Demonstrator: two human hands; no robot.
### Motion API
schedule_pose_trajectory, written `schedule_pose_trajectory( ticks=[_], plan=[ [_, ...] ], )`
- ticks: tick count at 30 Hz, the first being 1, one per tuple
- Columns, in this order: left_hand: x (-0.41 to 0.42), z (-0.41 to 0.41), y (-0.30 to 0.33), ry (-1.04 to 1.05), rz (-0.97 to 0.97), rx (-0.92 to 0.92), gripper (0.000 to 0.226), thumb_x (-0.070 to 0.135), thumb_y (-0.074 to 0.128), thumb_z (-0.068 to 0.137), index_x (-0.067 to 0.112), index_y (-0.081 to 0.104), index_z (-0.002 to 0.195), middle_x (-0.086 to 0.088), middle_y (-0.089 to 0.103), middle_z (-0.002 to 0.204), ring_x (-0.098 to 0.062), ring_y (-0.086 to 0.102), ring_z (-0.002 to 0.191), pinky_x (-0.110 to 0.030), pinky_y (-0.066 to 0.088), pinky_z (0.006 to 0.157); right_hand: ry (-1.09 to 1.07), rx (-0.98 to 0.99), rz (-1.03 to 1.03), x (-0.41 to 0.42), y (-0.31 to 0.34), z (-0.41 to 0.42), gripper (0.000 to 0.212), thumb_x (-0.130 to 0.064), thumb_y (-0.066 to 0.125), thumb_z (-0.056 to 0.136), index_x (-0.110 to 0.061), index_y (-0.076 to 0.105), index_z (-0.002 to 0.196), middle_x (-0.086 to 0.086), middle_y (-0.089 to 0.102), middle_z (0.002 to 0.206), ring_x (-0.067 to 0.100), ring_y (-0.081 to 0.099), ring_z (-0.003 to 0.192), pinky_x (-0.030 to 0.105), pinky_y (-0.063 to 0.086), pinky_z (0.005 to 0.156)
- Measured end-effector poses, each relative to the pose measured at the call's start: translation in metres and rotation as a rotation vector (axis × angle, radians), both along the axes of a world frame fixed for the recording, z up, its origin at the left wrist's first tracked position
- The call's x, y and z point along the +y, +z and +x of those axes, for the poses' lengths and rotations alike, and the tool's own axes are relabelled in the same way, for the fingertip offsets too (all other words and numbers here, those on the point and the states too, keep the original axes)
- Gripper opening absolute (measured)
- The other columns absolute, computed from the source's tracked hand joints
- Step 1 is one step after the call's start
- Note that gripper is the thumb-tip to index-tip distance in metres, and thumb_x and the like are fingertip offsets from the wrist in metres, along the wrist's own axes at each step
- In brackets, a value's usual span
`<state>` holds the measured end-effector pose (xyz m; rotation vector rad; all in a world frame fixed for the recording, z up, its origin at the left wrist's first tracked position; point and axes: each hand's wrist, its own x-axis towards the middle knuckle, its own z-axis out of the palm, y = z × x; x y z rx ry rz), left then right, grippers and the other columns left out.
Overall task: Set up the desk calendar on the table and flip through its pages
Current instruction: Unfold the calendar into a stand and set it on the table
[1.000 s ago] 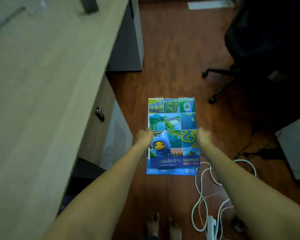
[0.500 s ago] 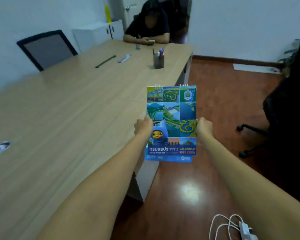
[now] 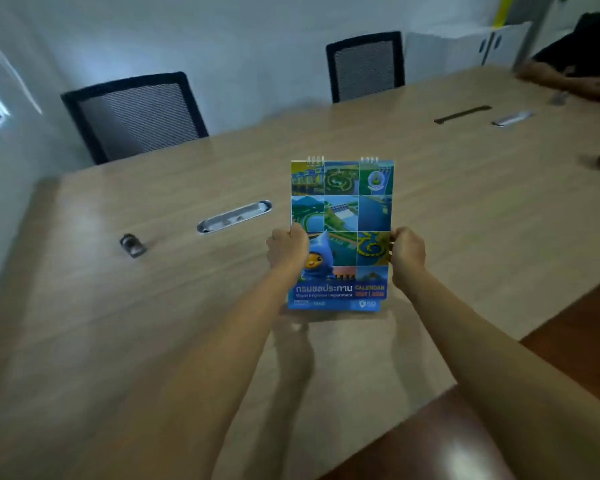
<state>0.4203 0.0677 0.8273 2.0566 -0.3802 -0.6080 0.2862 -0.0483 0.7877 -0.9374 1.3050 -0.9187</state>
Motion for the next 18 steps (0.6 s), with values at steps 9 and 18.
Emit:
schedule_pose_trajectory(
  ticks=[9, 18],
  plan=[
    [0.079, 0.085, -0.015, 0.327, -0.044, -0.064, 0.051, 0.030, 0.029, 0.093, -0.005, 0.041, 0.129, -0.022, 0.042, 0.134, -0.037, 0.043, 0.120, -0.044, 0.033, 0.099, 0.365, -0.041, -0.009, 0.037, -0.008, 0.147, 0.026, -0.017, 0.042, 0.083, -0.016, 0.050, 0.059, 0.009, 0.056, 0.078, 0.023, 0.048, 0.070, 0.038, 0.037, 0.062],
    [0.097, 0.081, -0.031, 0.609, -0.136, -0.145, 0.042, 0.028, 0.039, 0.091, 0.002, 0.039, 0.124, -0.015, 0.035, 0.131, -0.033, 0.037, 0.120, -0.043, 0.035, 0.101, 0.712, -0.088, -0.029, 0.038, 0.008, 0.214, 0.016, -0.025, 0.047, 0.068, -0.023, 0.063, 0.071, 0.001, 0.063, 0.082, 0.020, 0.058, 0.075, 0.039, 0.046, 0.071]
  ],
)
